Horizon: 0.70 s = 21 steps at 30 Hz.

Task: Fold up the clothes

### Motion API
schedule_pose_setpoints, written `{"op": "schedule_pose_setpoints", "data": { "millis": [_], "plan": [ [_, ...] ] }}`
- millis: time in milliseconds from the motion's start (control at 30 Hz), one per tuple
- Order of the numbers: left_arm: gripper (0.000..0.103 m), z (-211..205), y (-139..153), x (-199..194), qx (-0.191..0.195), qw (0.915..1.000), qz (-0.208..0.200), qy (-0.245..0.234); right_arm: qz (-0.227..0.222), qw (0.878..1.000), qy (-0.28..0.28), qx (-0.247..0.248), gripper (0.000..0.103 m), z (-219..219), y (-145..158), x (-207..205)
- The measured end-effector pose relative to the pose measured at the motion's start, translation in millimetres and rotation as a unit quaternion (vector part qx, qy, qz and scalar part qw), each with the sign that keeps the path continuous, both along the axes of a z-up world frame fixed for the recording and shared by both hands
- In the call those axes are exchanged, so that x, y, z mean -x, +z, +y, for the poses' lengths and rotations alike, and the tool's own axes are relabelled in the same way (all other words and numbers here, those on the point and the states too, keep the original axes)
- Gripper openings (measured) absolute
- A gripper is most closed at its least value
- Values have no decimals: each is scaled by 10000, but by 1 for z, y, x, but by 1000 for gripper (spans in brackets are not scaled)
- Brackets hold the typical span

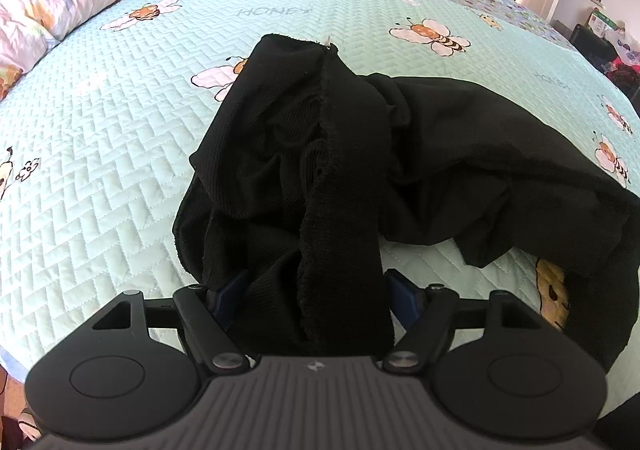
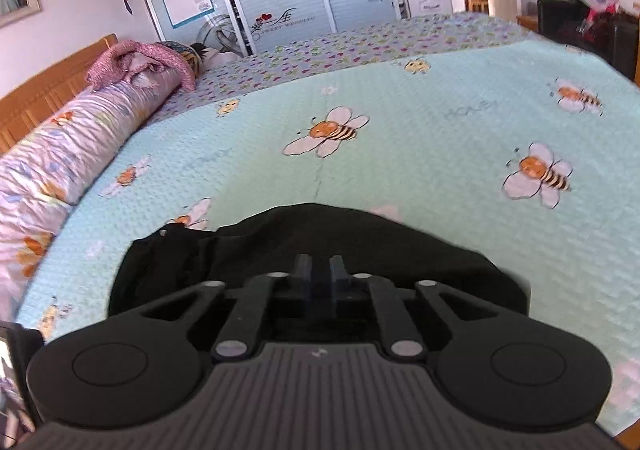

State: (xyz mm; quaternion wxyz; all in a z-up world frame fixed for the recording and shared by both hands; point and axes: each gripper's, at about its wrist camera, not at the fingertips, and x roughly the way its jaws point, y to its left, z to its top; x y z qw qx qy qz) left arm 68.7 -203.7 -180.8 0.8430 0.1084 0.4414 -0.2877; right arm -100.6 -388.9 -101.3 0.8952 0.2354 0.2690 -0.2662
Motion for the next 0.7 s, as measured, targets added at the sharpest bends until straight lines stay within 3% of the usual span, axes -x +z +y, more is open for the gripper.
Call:
{"op": "schedule_pose_setpoints", "data": {
  "millis": [67, 100, 400, 500, 700],
  "plan": [
    [76, 3, 3, 1, 54, 10000, -20, 33, -15, 10000, 67, -16, 63, 2, -1, 1],
    [76, 5, 5, 1, 86, 9999, -32, 49, -11, 9999, 98, 44, 66, 5, -3, 0],
    [76, 33, 14, 1, 500, 9982, 39, 333, 240, 9961, 817, 236, 68, 30, -19, -14],
    [76, 48, 19, 7, 663, 9973, 24, 329, 231, 9932, 1114, 230, 75, 41, -24, -22],
    [76, 53, 24, 10, 666, 9972, -9, 340, 666, 9855, 1488, 462, 75, 59, -47, -59]
  ]
}}
